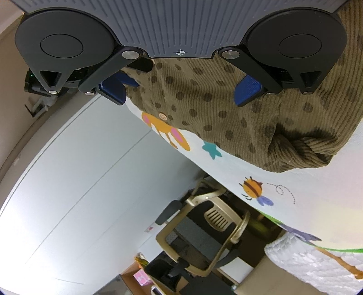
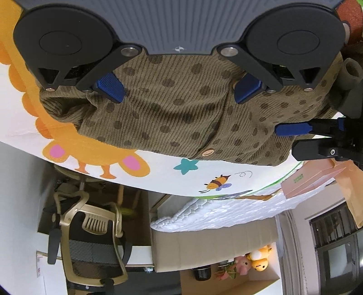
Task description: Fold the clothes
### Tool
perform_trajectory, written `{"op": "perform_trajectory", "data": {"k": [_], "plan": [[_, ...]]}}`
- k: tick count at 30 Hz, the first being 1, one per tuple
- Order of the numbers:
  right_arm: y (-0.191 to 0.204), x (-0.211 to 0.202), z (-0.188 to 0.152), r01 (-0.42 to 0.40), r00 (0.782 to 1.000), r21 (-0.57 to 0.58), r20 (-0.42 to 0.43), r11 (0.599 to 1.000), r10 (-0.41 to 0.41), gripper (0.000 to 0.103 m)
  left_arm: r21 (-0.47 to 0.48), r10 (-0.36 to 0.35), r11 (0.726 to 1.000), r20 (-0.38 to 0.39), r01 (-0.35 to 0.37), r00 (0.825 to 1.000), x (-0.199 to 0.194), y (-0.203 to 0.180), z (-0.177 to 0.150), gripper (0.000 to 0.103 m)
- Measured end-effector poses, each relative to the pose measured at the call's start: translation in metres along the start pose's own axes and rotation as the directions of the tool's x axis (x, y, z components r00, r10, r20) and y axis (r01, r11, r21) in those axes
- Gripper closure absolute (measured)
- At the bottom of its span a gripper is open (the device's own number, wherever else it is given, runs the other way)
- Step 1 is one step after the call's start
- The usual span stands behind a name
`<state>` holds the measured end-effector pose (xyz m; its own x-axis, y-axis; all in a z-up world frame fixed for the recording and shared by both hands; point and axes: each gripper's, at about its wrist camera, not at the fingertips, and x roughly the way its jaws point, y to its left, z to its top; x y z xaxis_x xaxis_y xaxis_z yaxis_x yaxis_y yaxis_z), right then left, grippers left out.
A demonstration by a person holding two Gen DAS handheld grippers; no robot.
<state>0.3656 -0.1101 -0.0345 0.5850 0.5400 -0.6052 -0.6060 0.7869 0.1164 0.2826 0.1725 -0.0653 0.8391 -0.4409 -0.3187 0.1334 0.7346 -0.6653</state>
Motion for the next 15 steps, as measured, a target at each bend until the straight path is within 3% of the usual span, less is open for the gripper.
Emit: {"op": "perform_trajectory", "data": {"k": [10, 15], "plan": [[-0.003, 0.000, 0.000, -0.004, 1.000, 0.015, 0.005, 1.000, 0.004, 0.000, 0.075, 0.080, 0.994, -0.019, -0.078, 0.997, 0.005, -0.012, -0.001, 0.000], [-0.005, -0.002, -0.002, -0.007, 1.000, 0.023, 0.014, 1.000, 0.007, 0.000, 0.148, 0.138, 0.981, -0.103, -0.122, 0.985, 0.006, -0.029, 0.013, 0.000]]}}
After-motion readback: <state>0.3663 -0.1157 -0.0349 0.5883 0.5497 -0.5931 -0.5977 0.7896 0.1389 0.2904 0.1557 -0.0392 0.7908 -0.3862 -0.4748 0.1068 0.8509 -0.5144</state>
